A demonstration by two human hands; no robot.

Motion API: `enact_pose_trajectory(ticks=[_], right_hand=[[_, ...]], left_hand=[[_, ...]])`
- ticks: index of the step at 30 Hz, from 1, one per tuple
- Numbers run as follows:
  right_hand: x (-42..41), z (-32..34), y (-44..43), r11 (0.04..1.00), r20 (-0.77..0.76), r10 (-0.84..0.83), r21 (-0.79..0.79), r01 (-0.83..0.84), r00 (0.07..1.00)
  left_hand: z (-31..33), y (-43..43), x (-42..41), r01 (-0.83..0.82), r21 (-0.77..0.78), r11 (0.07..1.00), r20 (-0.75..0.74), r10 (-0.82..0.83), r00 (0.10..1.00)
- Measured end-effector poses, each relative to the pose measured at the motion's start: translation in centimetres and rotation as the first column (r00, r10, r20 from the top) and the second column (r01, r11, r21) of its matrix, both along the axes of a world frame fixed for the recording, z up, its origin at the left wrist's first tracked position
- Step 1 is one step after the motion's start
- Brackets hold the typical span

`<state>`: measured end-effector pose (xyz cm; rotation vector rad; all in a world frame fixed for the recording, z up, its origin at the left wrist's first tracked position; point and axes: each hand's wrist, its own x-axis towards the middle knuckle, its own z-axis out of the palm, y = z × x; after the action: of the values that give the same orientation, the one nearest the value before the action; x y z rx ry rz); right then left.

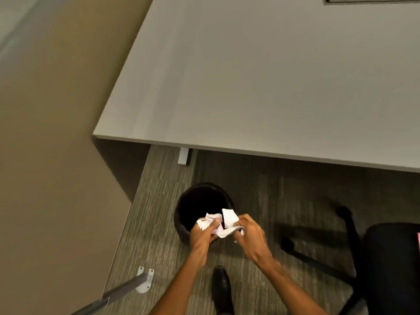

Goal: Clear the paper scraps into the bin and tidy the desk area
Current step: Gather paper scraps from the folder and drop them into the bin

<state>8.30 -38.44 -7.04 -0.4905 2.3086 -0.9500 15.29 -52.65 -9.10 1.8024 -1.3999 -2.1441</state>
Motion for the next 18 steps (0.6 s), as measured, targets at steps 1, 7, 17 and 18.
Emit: enact_pose_trajectory(ticks=[1,7,17,18], right_hand=[[-0.1,-0.9,-1.6,1.0,0.015,0.012,0.025,-0.012,1.0],[-0.8,-6.1,-8.8,0.968,0.134,0.0,0.249,-0.034,0.991],[-3.0,-10.2,-15.0,0.899,0.208,0.11,0.397,-0.187,0.972],[-3.3,-10.6,-15.6,0.9,0.234,0.119,0.385,-0.205,0.965]], left_hand=[[-0.7,-1.3,0.2,-0.034,0.013,0.999,0.017,0.034,0.999],[-4.3,-7.5,0.6,-0.084,0.041,0.996,0.113,0.079,0.99],[-8.4,-11.8,-0.5,-0.042,0.073,0.996,0.163,0.03,0.986],[-8.7,-12.1,-0.5,-0.028,0.085,0.996,0.171,0.013,0.985]])
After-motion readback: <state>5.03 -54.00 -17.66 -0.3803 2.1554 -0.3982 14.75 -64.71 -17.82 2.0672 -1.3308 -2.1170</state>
